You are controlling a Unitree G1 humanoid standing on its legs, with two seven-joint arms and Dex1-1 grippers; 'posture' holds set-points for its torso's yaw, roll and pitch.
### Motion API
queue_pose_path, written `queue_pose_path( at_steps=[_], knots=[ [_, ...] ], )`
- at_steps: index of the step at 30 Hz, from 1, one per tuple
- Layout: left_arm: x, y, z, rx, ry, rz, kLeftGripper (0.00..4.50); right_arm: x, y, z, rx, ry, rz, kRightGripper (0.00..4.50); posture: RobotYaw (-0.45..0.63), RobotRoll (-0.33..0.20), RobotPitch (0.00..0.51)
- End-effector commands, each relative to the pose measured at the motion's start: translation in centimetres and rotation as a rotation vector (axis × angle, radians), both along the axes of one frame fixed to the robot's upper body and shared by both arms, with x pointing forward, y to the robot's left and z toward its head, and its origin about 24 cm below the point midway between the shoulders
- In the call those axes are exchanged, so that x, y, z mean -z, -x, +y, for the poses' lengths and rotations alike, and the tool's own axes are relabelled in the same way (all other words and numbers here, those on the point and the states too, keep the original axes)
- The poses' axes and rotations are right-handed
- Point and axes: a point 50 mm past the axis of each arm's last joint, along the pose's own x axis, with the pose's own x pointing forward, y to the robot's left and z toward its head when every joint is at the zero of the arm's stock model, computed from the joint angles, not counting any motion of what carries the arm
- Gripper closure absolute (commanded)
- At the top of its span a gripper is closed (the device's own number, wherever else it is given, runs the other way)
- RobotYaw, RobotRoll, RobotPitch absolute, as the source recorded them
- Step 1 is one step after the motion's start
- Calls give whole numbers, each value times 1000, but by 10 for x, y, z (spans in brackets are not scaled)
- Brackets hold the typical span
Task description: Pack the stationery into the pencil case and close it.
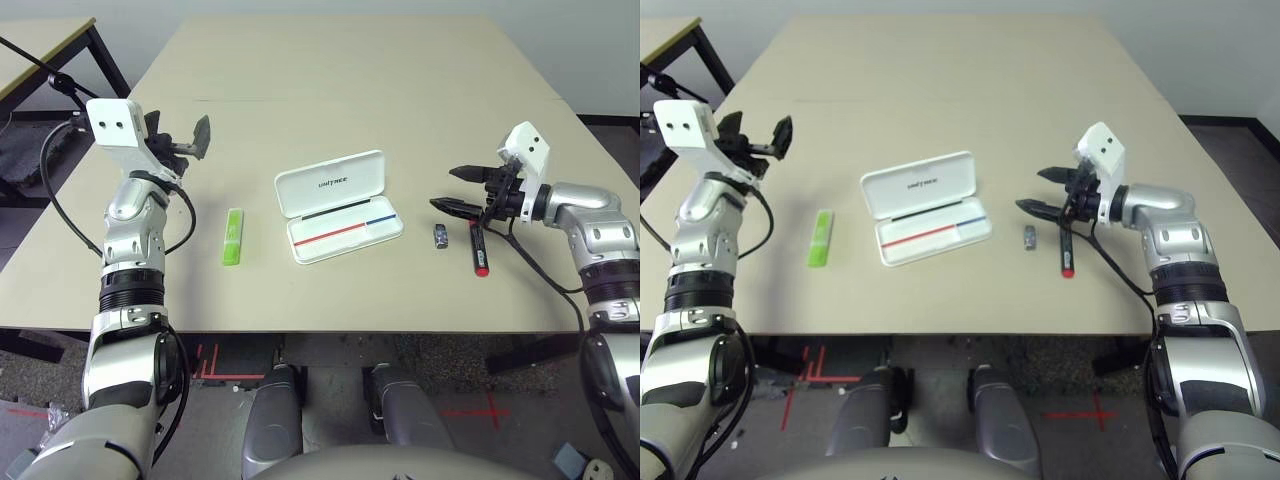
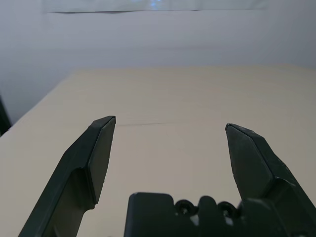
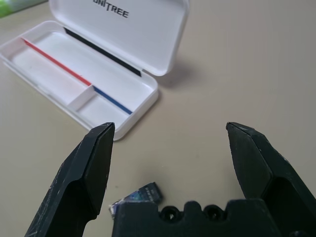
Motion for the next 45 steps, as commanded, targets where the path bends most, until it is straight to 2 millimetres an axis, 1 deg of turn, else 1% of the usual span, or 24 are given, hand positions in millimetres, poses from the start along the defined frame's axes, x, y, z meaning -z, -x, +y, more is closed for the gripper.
queue_pose_path(
  at_steps=[1,4,8,13,15,19,23,27,33,38,39,41,45],
  knots=[
    [-8,9,-16,154,-53,12,0,2,5,1,-35,27,33,9,-26,0,135],
    [-15,19,-32,290,-100,0,0,3,5,0,-32,38,39,9,-27,0,136],
    [-18,41,-65,552,-171,8,0,5,6,0,-33,49,48,9,-27,0,136],
    [-14,65,-97,822,-217,78,0,5,6,0,-43,49,56,9,-23,0,143],
    [-12,72,-106,905,-240,116,0,3,6,-2,-51,55,58,9,-23,0,143],
    [3,81,-123,1023,-299,224,0,1,7,-4,-73,78,67,9,-31,0,143],
    [18,84,-131,1066,-350,294,0,0,7,-3,-84,86,69,9,-35,0,142],
    [36,83,-136,1068,-412,371,0,-1,8,-2,-96,92,71,9,-39,0,143],
    [59,79,-134,1030,-504,481,0,-1,9,0,-104,103,71,9,-47,0,141],
    [77,79,-133,1025,-521,563,0,-2,9,0,-104,116,62,9,-47,0,141],
    [80,81,-133,1028,-523,577,0,-3,9,1,-105,117,59,9,-53,0,134],
    [85,81,-132,1029,-524,593,0,-3,9,1,-105,117,55,9,-53,0,134],
    [89,81,-131,1024,-524,610,0,-4,8,1,-105,119,52,9,-52,0,134]
  ],
)
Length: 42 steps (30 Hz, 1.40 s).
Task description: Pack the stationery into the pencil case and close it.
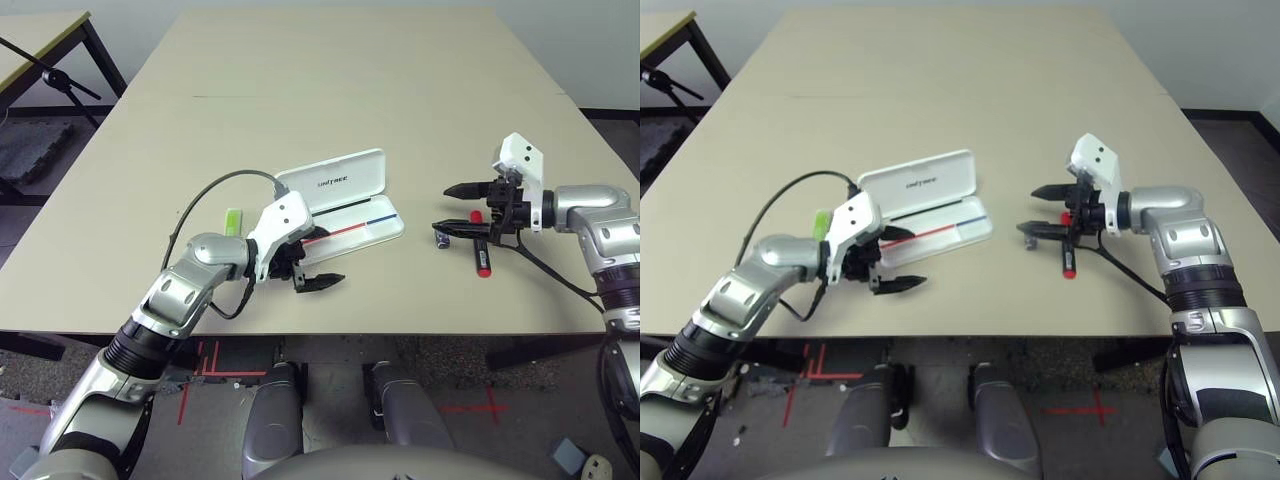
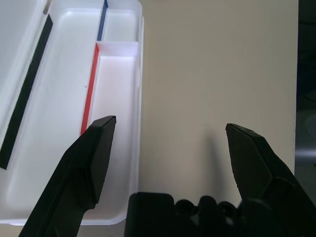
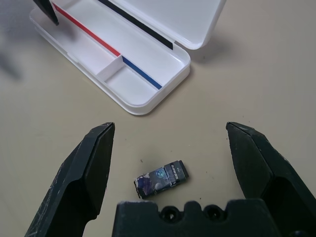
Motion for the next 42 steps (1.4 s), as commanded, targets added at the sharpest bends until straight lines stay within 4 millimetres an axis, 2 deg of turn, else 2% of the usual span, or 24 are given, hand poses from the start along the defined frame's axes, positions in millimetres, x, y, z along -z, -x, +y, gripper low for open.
queue_pose_path(
  at_steps=[1,10,11,14,23,27,34,42],
  knots=[
    [10,2,2,-3,-25,32,0,-3,0,2,-16,28,-15,9,-51,0,134],
    [16,2,5,-23,-48,69,0,-3,0,3,-21,34,-19,9,-49,0,134],
    [16,2,5,-25,-49,73,169,-2,0,3,-23,34,-13,1,-49,0,134],
    [16,2,6,-31,-52,83,952,-1,3,3,-38,35,19,0,-53,0,140],
    [16,-2,6,-53,-37,107,4393,-9,14,-1,-64,41,75,0,-68,0,144],
    [12,-4,7,-44,-39,90,4455,-13,18,1,-84,43,86,0,-72,0,143],
    [0,2,9,99,-71,9,4455,-10,26,0,-115,130,126,0,-71,0,142],
    [4,3,16,175,-103,-30,4455,-6,28,1,-135,183,141,0,-68,0,141]
  ],
)
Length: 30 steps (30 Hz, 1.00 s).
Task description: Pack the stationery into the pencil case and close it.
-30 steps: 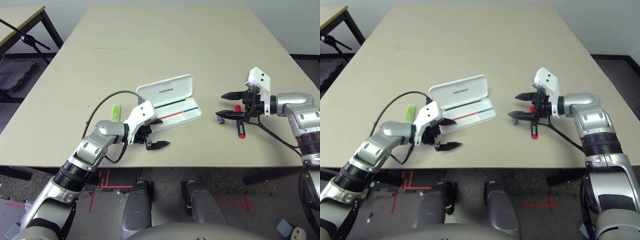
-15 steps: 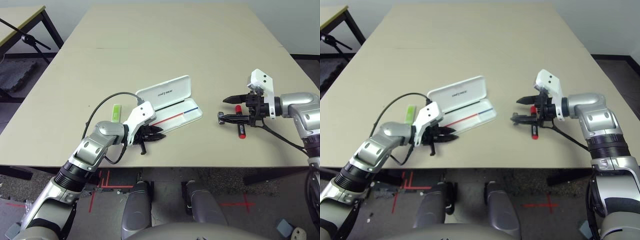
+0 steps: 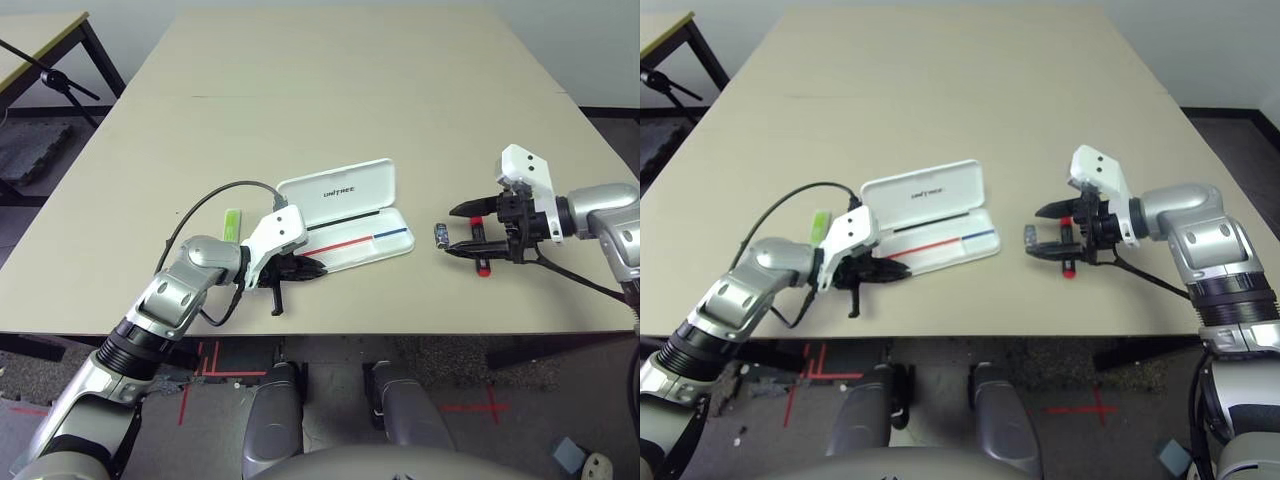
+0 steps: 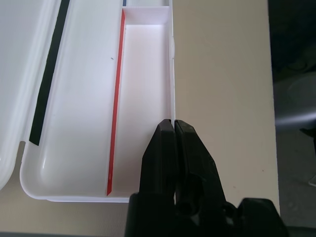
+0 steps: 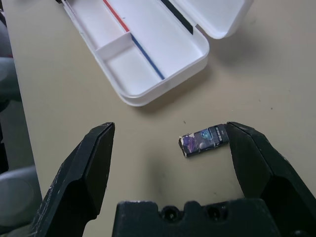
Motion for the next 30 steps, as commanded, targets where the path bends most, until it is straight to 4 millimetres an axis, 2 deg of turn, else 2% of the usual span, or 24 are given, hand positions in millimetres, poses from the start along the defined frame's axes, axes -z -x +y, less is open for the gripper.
queue_pose_path(
  at_steps=[1,9,16,30],
  knots=[
    [8,1,5,26,-36,-2,4455,6,3,2,-28,41,23,0,-68,0,140],
    [16,-9,18,39,-90,-36,4455,10,3,4,-31,50,28,0,-67,0,133],
    [14,-8,17,108,-74,-41,4455,10,4,5,-43,48,40,0,-65,0,131],
    [14,-6,20,118,-102,-26,4455,17,6,7,-61,51,58,0,-57,0,131]
  ],
)
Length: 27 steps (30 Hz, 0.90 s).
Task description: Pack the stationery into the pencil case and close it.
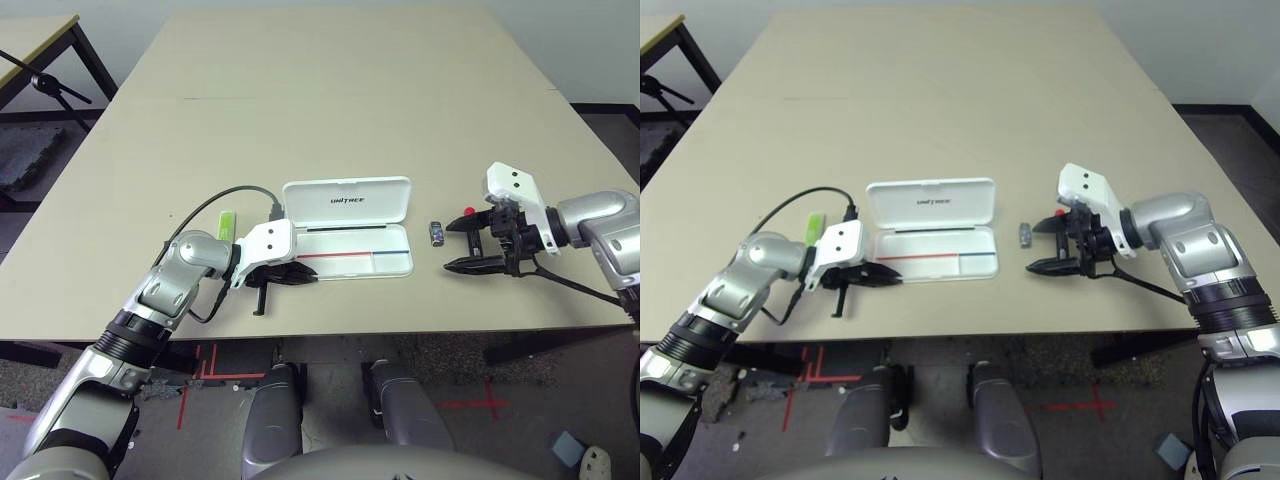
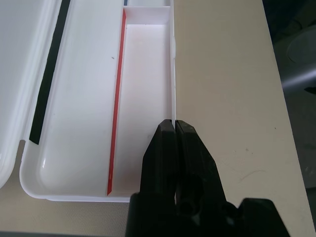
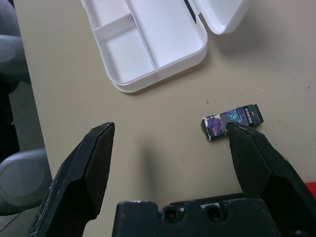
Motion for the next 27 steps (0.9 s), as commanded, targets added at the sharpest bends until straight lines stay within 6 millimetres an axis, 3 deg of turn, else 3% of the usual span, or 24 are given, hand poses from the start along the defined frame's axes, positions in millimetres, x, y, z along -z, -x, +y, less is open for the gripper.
queue_pose_path(
  at_steps=[1,12,15,24,25,27],
  knots=[
    [5,4,5,3,-44,25,4455,3,2,1,-16,11,10,0,-56,0,133],
    [4,6,7,-11,-56,12,4455,5,0,5,-27,10,12,0,-45,0,137],
    [2,7,7,-9,-52,9,3768,6,1,6,-28,8,16,0,-43,0,137],
    [-21,15,-2,16,43,-8,300,6,1,4,-24,11,13,0,-44,0,137],
    [-27,17,-4,17,71,-11,9,6,1,3,-21,10,12,0,-44,0,137],
    [-38,21,-4,18,128,-14,9,5,2,2,-8,-10,10,0,-43,0,136]
  ],
)
